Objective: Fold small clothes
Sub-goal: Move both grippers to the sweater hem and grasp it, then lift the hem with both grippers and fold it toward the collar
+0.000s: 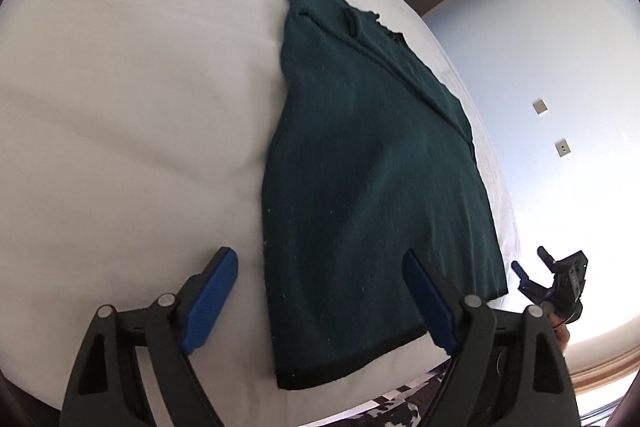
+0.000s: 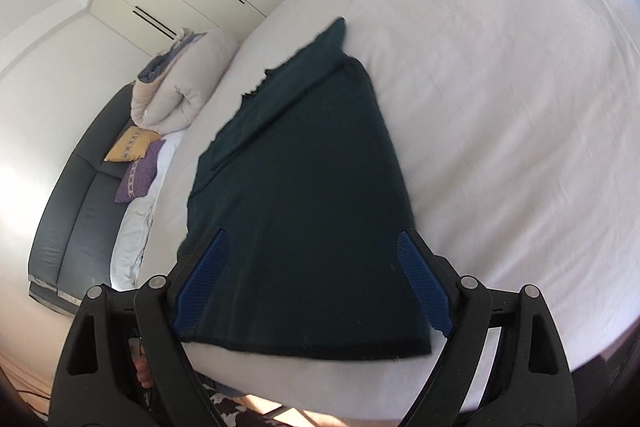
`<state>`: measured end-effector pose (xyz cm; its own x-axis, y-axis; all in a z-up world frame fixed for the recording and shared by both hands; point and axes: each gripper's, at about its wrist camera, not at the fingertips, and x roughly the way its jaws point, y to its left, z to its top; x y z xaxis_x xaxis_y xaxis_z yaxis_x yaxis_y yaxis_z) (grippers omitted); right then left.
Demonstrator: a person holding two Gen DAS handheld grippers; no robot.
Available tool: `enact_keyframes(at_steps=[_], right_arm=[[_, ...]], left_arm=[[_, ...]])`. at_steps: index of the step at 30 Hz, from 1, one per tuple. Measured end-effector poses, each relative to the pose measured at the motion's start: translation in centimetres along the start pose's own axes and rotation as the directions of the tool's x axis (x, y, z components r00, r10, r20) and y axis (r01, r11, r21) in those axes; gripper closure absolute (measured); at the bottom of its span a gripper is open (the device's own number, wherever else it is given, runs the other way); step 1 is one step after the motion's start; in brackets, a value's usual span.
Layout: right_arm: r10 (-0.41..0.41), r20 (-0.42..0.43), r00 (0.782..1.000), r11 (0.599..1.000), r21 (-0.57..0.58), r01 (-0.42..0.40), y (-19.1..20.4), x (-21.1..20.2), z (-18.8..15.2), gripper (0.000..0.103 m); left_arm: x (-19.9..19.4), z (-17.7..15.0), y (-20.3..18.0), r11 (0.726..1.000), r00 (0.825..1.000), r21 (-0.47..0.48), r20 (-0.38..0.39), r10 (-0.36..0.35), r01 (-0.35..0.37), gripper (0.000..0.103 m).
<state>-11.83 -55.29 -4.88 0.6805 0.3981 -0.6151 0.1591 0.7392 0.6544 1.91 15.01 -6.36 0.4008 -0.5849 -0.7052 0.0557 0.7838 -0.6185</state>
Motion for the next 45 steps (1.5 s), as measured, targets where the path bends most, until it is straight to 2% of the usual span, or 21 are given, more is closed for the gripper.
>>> enact_keyframes(at_steps=[3, 5, 7, 9, 17, 24, 27, 29, 31, 36, 39, 40, 41, 45], right_arm=[[-0.014, -0.045, 0.999, 0.999, 0.050, 0.016, -1.7, 0.2, -1.2, 0.016], [-0.008, -0.070, 0.997, 0.997, 0.070, 0.013, -2.4, 0.4, -1.8, 0.016], [-0.007, -0.076, 0.997, 0.997, 0.073, 0.013, -2.4, 0.8, -1.8, 0.017], [-0.002, -0.074, 0.997, 0.997, 0.082, 0.008, -2.6, 0.6, -1.8, 0.017], [0.016, -0.103, 0.995, 0.990, 0.142, -0.001, -3.7, 0.3, -1.1, 0.017], [0.080, -0.152, 0.985, 0.978, 0.203, -0.048, -4.2, 1.0, -0.9, 0.017], [0.071, -0.175, 0.982, 0.981, 0.192, -0.036, -4.0, 1.3, -0.8, 0.018], [0.043, -0.173, 0.984, 0.979, 0.206, -0.007, -4.3, 1.2, -0.4, 0.028], [0.045, -0.170, 0.984, 0.974, 0.225, -0.006, -4.6, 1.1, 0.0, 0.030], [0.049, -0.237, 0.970, 0.981, 0.196, -0.002, -4.1, 2.3, 0.1, 0.035], [0.066, -0.255, 0.965, 0.978, 0.210, -0.011, -4.1, 3.0, 0.0, 0.051], [0.074, -0.264, 0.962, 0.977, 0.214, -0.016, -4.1, 3.3, -0.3, 0.064], [0.080, -0.278, 0.957, 0.976, 0.217, -0.019, -4.1, 3.7, -0.5, 0.073], [0.107, -0.283, 0.953, 0.974, 0.222, -0.043, -3.9, 4.8, -1.3, 0.076]], left_arm=[[0.2, 0.1, -0.1, 1.000, 1.000, -0.008, -0.014, -0.019, 0.019, 0.021], [0.6, 0.1, -0.2, 0.999, 0.998, -0.002, -0.055, -0.033, 0.033, 0.031], [0.9, -0.1, -0.6, 0.999, 0.997, 0.034, -0.079, -0.002, 0.005, 0.035], [1.0, -0.2, -0.8, 0.999, 0.996, 0.041, -0.093, -0.002, 0.006, 0.039], [1.5, -0.8, -0.2, 0.999, 0.990, -0.016, -0.135, -0.040, 0.038, 0.069], [1.8, -1.1, -0.1, 0.996, 0.984, -0.045, -0.159, -0.080, 0.074, 0.074], [1.9, -1.0, -0.1, 0.996, 0.983, -0.047, -0.165, -0.077, 0.070, 0.083], [1.9, -1.1, 0.0, 0.996, 0.983, -0.055, -0.165, -0.082, 0.073, 0.087], [1.8, -1.3, 0.2, 0.995, 0.983, -0.060, -0.164, -0.084, 0.075, 0.090], [1.8, -1.4, 0.4, 0.995, 0.983, -0.059, -0.161, -0.090, 0.081, 0.095], [1.6, -1.5, 0.6, 0.994, 0.983, -0.066, -0.155, -0.100, 0.091, 0.095], [1.5, -1.6, 0.6, 0.993, 0.983, -0.068, -0.155, -0.103, 0.094, 0.096], [1.4, -1.5, 0.7, 0.993, 0.982, -0.069, -0.154, -0.106, 0.096, 0.096], [1.1, -1.6, 0.9, 0.991, 0.982, -0.082, -0.149, -0.119, 0.107, 0.096]])
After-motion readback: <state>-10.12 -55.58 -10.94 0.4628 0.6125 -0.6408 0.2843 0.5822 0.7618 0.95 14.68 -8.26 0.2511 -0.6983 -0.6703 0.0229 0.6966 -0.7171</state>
